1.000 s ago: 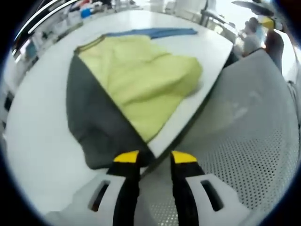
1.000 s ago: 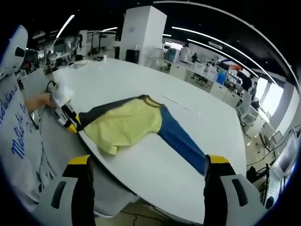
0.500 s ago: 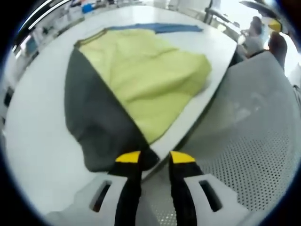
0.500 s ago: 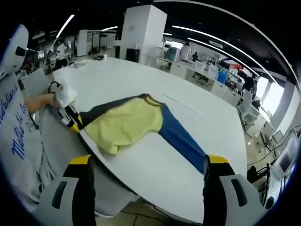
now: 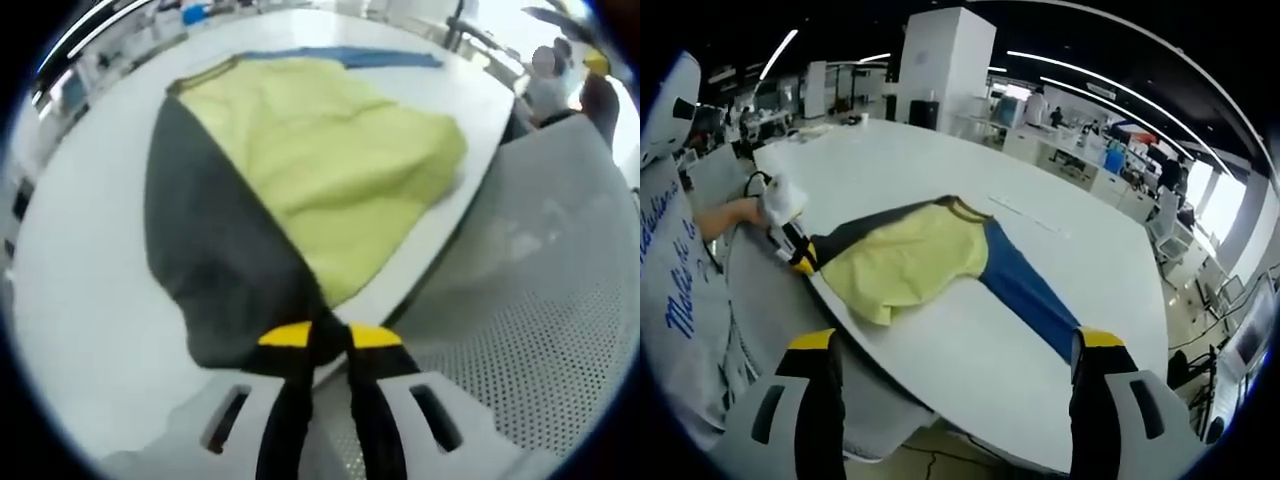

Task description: Fold the garment on the visible template until the final outline fits inside the template.

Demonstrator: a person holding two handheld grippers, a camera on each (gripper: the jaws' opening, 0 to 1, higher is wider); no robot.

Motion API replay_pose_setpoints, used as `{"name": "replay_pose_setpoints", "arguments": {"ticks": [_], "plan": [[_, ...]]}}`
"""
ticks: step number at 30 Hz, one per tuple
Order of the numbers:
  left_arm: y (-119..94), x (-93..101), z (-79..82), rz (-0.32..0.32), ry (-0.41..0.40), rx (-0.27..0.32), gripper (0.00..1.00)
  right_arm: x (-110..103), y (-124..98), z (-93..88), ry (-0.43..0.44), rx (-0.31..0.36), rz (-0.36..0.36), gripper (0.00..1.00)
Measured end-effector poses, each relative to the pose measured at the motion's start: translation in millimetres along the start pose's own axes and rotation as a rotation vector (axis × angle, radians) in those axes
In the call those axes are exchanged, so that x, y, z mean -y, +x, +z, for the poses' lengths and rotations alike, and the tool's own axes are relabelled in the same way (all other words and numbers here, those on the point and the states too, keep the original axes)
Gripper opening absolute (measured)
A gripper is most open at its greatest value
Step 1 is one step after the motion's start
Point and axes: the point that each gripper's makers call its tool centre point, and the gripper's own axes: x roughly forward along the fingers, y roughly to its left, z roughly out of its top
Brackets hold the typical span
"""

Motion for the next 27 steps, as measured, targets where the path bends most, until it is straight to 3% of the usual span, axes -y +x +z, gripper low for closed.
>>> {"name": "replay_pose_setpoints", "arguments": {"ticks": [8,20,23,25,27], "plan": [[0.4,-6.6,-0.2,0.032,-0.004,-0.011,0.02,-6.1,3.2,0.0,-0.002,0.004,0.030,0.99],[0.3,-6.7,0.1,0.016,-0.025,-0.014,0.01,-7.4,3.7,3.1,0.013,0.023,0.026,1.00],[-2.1,-8.3,-0.5,0.025,-0.018,-0.011,0.01,-6.6,2.3,5.3,0.023,0.034,0.022,1.00],[-6.7,-13.8,1.4,0.063,0.039,0.000,0.00,-7.0,1.4,6.1,0.022,0.037,0.023,1.00],[-10.4,-12.1,1.6,0.056,0.020,0.002,0.00,-7.4,1.4,5.8,0.020,0.035,0.025,1.00]]}}
